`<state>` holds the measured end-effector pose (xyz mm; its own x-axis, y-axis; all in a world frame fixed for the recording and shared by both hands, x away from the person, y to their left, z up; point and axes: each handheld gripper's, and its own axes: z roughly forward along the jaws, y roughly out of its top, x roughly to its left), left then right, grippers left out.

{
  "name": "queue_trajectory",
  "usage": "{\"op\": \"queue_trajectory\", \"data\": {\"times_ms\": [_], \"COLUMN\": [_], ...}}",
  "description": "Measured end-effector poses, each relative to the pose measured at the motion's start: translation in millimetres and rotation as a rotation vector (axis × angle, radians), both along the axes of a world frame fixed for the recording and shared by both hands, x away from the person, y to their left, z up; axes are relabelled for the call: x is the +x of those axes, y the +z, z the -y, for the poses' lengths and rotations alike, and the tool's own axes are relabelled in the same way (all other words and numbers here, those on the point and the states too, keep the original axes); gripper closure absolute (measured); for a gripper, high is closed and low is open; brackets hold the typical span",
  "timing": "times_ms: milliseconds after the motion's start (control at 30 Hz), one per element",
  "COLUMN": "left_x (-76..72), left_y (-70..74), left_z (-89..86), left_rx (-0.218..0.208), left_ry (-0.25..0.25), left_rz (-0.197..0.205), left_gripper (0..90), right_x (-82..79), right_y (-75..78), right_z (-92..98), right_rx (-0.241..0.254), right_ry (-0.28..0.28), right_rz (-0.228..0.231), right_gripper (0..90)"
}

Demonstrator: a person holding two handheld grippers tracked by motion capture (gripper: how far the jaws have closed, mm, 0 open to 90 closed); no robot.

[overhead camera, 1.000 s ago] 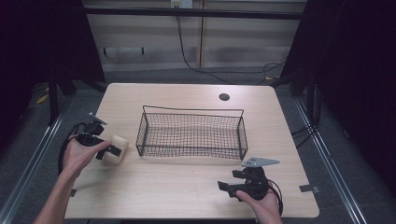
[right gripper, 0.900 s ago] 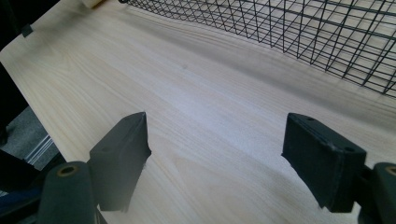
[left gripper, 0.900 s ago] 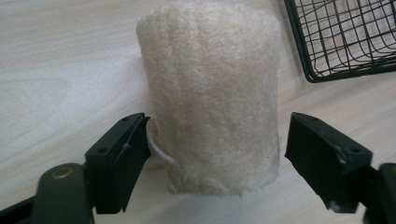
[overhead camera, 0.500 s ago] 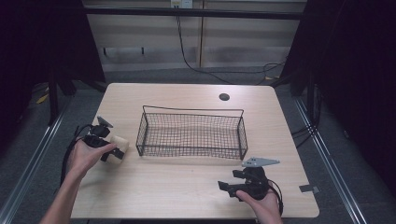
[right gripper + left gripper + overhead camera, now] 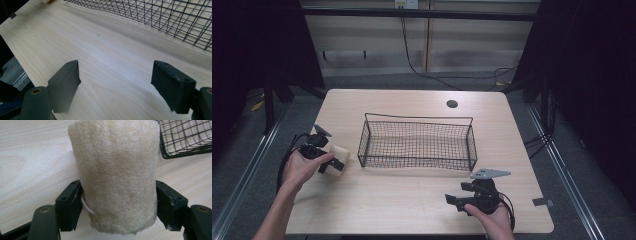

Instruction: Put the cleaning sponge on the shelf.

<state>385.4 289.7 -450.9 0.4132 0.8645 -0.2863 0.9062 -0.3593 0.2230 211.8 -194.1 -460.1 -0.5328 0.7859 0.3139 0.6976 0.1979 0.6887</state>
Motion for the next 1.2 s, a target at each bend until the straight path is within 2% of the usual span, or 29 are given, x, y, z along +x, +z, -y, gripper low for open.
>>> {"op": "queue_trajectory", "data": {"times_ms": [100,267,367,500,633,667,733,1033,1100,1200], "left_x": [-1.6,-4.2,-7.9,-10.9,-14.9,-16.2,-16.7,-18.0,-17.6,-16.6], "left_y": [1.1,3.6,7.3,12.4,21.8,25.1,29.8,43.6,47.0,55.1], "left_z": [-0.5,-1.1,-1.4,-2.0,-5.2,-6.1,-7.9,-1.3,0.3,1.3], "left_rx": [0.001,-0.018,-0.067,-0.063,-0.094,-0.099,-0.1,-0.077,-0.071,-0.069], "left_ry": [-0.008,0.01,0.01,-0.01,-0.002,0.024,0.037,0.002,0.013,-0.016], "left_rz": [0.001,0.002,0.025,0.028,0.042,0.056,0.056,0.06,0.068,0.067], "left_gripper": [29.9,30.0,30.0,30.1,30.2,30.2,30.3,30.3,30.3,30.3], "right_x": [0.0,0.0,0.1,-0.2,0.1,0.1,0.3,0.5,0.6,0.6], "right_y": [-0.1,0.0,0.1,0.1,0.0,-0.1,-0.1,-0.9,-1.1,-1.3], "right_z": [0.1,0.2,0.3,0.6,0.6,0.5,0.3,0.3,-0.1,-0.6], "right_rx": [0.0,0.001,0.001,0.003,0.003,0.003,0.003,-0.003,-0.006,-0.006], "right_ry": [-0.001,-0.001,0.0,0.0,-0.001,-0.001,-0.003,-0.006,-0.004,0.0], "right_rz": [0.0,0.0,0.0,0.002,0.001,0.001,-0.003,-0.008,-0.009,-0.01], "right_gripper": [22.4,22.3,22.4,22.4,22.3,22.4,22.4,22.4,22.5,22.5]}}
